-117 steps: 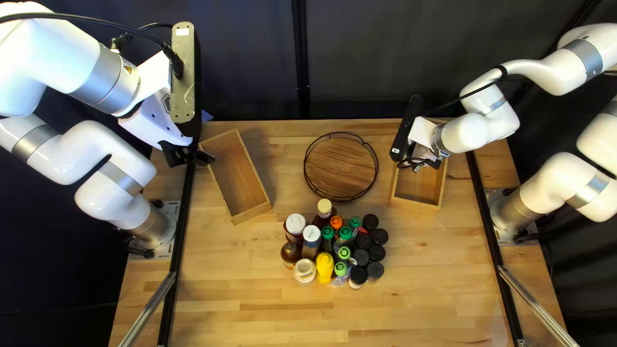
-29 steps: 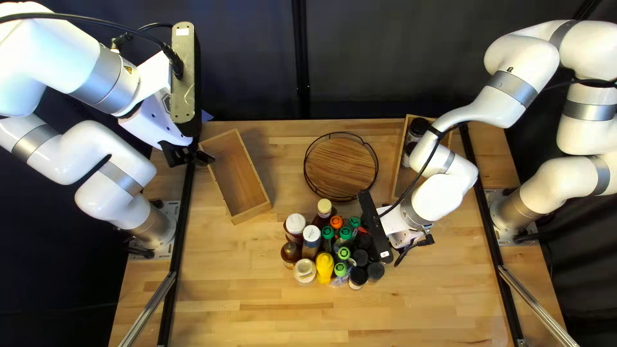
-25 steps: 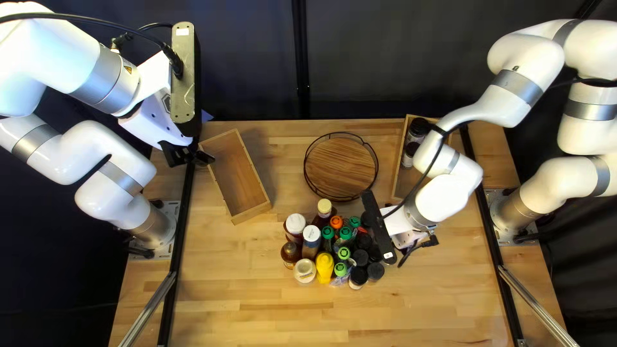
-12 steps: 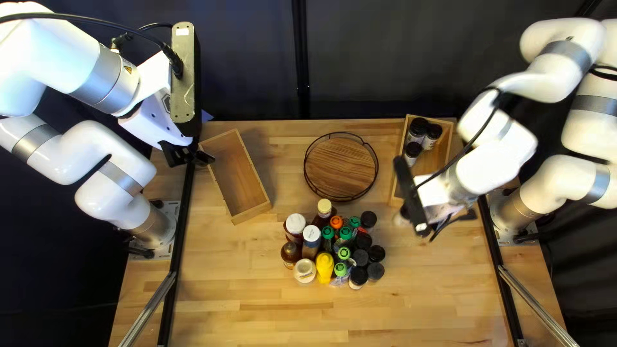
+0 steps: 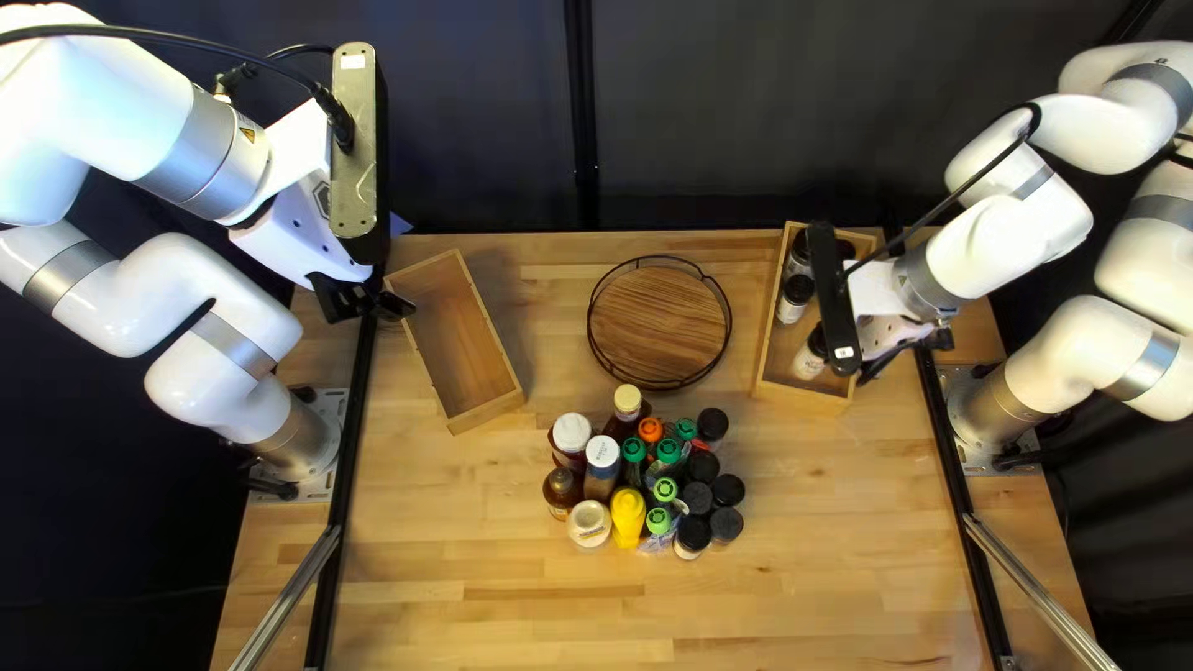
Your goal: Separate condiments, baby food and spices and place it in 3 different racks/containers
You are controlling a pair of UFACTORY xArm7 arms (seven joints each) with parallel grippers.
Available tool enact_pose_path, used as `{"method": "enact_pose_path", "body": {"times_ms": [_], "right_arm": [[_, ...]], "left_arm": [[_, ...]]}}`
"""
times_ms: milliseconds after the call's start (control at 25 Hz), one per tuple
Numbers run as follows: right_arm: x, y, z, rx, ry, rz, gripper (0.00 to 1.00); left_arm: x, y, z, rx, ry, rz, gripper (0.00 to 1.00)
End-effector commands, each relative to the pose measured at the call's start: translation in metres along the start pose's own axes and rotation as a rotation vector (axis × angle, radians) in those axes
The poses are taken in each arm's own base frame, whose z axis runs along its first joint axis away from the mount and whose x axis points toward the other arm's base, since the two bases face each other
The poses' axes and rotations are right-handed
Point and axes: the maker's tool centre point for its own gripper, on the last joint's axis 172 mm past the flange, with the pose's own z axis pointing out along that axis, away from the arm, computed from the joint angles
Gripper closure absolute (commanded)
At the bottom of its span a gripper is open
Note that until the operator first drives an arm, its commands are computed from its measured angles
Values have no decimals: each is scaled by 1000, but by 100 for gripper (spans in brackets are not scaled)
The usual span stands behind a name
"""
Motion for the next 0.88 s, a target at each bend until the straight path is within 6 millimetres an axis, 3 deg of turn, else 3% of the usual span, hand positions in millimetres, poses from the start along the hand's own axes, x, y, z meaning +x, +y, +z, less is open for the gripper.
{"method": "enact_pose_path", "body": {"times_ms": [40, 440, 760, 880], "right_arm": [[-15, 15, 17, -28, -29, 67, 99], [-44, 52, 52, -90, -57, 222, 100], [-53, 57, 67, -108, -60, 283, 96], [-52, 55, 72, -106, -62, 293, 63]], "left_arm": [[0, 0, 0, 0, 0, 0, 0], [0, 0, 0, 0, 0, 0, 0], [0, 0, 0, 0, 0, 0, 0], [0, 0, 0, 0, 0, 0, 0]]}}
